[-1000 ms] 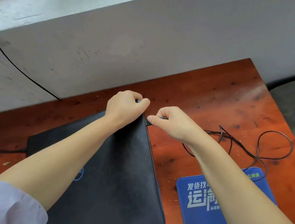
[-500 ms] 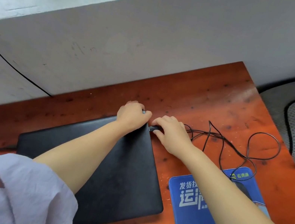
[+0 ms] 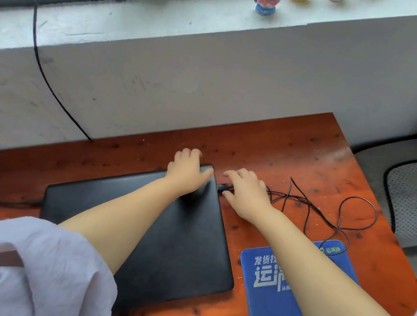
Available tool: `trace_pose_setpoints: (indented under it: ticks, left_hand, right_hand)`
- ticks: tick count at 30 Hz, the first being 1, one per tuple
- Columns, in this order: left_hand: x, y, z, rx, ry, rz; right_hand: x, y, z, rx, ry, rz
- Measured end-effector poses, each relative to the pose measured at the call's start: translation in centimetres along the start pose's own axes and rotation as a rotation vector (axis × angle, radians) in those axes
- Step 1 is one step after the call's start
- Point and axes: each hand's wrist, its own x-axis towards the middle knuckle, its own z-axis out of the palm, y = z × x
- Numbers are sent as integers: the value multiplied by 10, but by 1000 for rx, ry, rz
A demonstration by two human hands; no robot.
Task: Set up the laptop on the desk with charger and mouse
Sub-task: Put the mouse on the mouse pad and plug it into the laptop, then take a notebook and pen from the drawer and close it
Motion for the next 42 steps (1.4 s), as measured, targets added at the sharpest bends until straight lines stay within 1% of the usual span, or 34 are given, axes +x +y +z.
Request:
trace_pose_setpoints:
  ticks: [3, 7, 13, 18, 21, 25, 28, 32, 34, 35, 37, 38, 39, 40, 41, 42]
  left_hand:
    - [-29, -16, -20, -28, 25, 32]
    - [-75, -23, -39, -86, 37, 81]
    - [-155, 1, -27, -86, -34, 311]
    - [-234, 31, 23, -66, -149, 559]
    - [-289, 54, 68, 25, -272, 684]
    - [-365, 88, 131, 147, -418, 884]
    - [-415, 100, 184, 269, -547, 933]
    - [-462, 100, 260, 391, -733, 825]
    - [-478, 97, 296, 386, -745, 741]
    - [-484, 97, 312, 345, -730, 667]
    - [-492, 99, 342, 214, -694, 456]
    - [-494, 101, 357, 145, -683, 319]
    - [-494, 104, 371, 70, -676, 171]
    - [-494, 107, 384, -11, -676, 24]
    - [-494, 108, 396, -98, -682, -102]
    - [-494, 109, 408, -191, -695, -197]
  right_hand:
    - [-22, -11, -14, -13, 75, 21]
    - [-66, -29, -27, -53, 129, 44]
    - [-173, -45, -24, -27, 290, 186]
    - [-294, -38, 10, -11, 341, 401]
    - [-376, -28, 41, 33, 368, 561]
    - [-481, -7, 91, 143, 346, 834]
    - [-550, 2, 140, 268, 311, 1003]
    - [-630, 12, 211, 474, 242, 1150]
    - [-664, 19, 246, 592, 257, 1228]
    - [-680, 23, 261, 659, 288, 1287]
    - [-706, 34, 286, 849, 397, 1483]
    - [-717, 41, 296, 991, 478, 1616]
    - [-726, 49, 304, 1194, 579, 1746]
    - [-732, 56, 312, 1474, 693, 1837]
    - [-736, 62, 319, 1777, 808, 1861]
    - [-740, 67, 325, 2021, 918, 1837]
